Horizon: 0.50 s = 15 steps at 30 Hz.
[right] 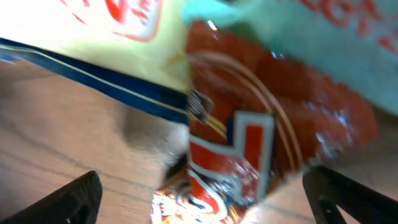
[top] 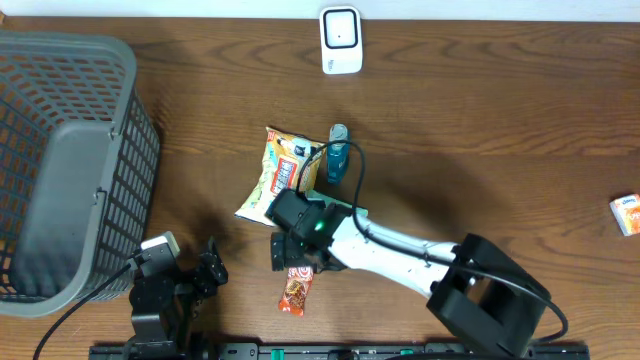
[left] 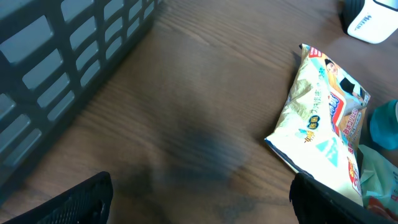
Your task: Scan the item barcode
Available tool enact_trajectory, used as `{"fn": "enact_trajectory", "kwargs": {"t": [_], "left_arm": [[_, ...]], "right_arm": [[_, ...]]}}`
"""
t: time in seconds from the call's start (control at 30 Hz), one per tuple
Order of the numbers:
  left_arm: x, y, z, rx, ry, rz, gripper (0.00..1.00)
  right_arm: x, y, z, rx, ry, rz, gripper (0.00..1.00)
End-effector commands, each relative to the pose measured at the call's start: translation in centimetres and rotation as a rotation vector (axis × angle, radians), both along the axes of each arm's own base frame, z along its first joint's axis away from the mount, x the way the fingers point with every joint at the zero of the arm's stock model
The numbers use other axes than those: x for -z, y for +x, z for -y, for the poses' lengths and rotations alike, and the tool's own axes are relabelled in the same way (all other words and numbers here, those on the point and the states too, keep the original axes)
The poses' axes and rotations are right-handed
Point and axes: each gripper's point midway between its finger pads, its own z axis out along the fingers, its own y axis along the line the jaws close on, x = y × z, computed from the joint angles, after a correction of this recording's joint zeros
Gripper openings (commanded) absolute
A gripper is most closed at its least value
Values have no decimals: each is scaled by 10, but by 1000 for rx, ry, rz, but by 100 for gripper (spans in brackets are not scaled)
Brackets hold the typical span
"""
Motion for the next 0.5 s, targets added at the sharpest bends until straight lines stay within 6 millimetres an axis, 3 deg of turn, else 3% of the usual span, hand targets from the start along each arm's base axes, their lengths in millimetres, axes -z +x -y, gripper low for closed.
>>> {"fn": "enact_trajectory", "kwargs": {"t": [0.0,0.2,0.23,0.3,0.37,0.4,0.47], "left_arm": [[1,0,-1,-10,0,1,91],[1,0,-1,-10,0,1,91],[1,0,-1,-10,0,1,91],[1,0,-1,-10,0,1,91],[1,0,-1,-10,0,1,91],[1,0,-1,-10,0,1,91],[1,0,-1,-10,0,1,91]], "right_arm": [[18,-12,27,112,-158,11,99],[35,-19,35,160,-214,-29,99],[38,-21,33,158,-209,-44,93],[41,-21,33,159,-209,-48,63],[41,-21,32,160,-206,-51,17],[41,-21,32,160,-206,-51,4],[41,-22,31,154,-202,-59,1]]}}
